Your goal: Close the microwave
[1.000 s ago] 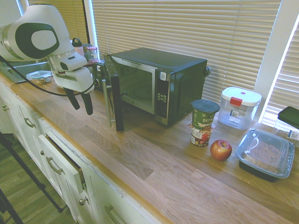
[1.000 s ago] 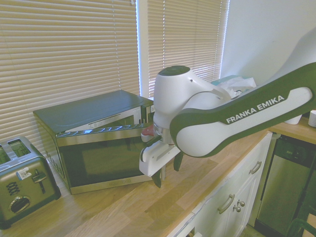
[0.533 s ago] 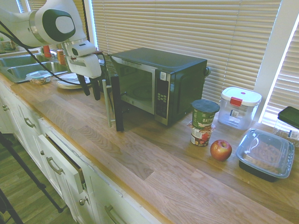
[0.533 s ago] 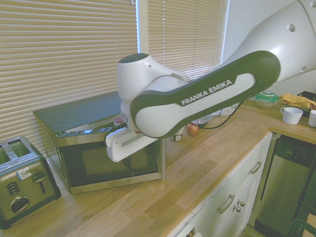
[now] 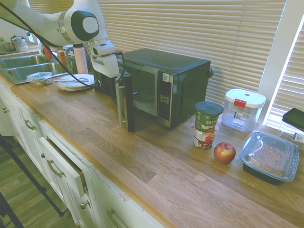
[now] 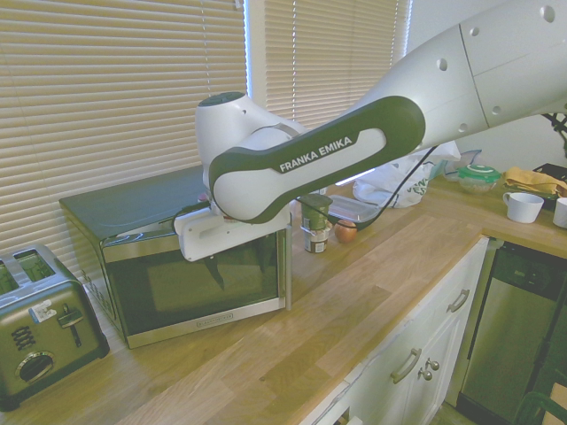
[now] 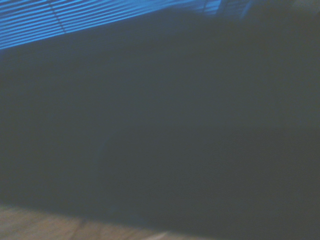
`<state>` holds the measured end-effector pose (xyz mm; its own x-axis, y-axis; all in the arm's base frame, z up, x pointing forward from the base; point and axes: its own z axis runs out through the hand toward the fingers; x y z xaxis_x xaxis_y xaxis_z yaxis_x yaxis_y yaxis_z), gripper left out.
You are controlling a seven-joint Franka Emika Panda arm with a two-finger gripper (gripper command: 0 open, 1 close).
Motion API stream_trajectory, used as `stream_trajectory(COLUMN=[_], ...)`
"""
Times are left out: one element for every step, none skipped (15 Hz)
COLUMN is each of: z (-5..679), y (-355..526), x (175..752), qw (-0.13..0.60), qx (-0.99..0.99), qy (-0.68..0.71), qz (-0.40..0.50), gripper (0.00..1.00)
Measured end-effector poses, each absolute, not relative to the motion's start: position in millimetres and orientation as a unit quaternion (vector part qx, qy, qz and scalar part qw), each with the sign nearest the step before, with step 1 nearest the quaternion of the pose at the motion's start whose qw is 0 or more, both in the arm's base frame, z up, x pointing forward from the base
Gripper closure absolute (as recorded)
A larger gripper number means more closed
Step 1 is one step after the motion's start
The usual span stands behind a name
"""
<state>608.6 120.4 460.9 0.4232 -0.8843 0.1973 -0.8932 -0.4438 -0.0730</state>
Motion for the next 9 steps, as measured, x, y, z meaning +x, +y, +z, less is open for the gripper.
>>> stream_trajectory(z=[465.7,469.7,472.9,474.1,475.0,474.7,475.8,476.7,478.1], y=[114.2,108.4,102.8,98.8,94.5,90.6,87.6,86.3,85.1], x=[617.4,626.0,635.0,642.8,651.9,662.0,671.9,676.7,679.9], qw=[0.021,0.02,0.018,0.019,0.019,0.019,0.016,0.02,0.025], qx=[0.839,0.835,0.831,0.829,0.826,0.824,0.825,0.829,0.831], qy=[-0.533,-0.539,-0.544,-0.548,-0.552,-0.554,-0.554,-0.549,-0.546], qz=[0.106,0.108,0.111,0.111,0.112,0.113,0.115,0.109,0.105], gripper=[0.0,0.0,0.0,0.0,0.0,0.0,0.0,0.0,0.0])
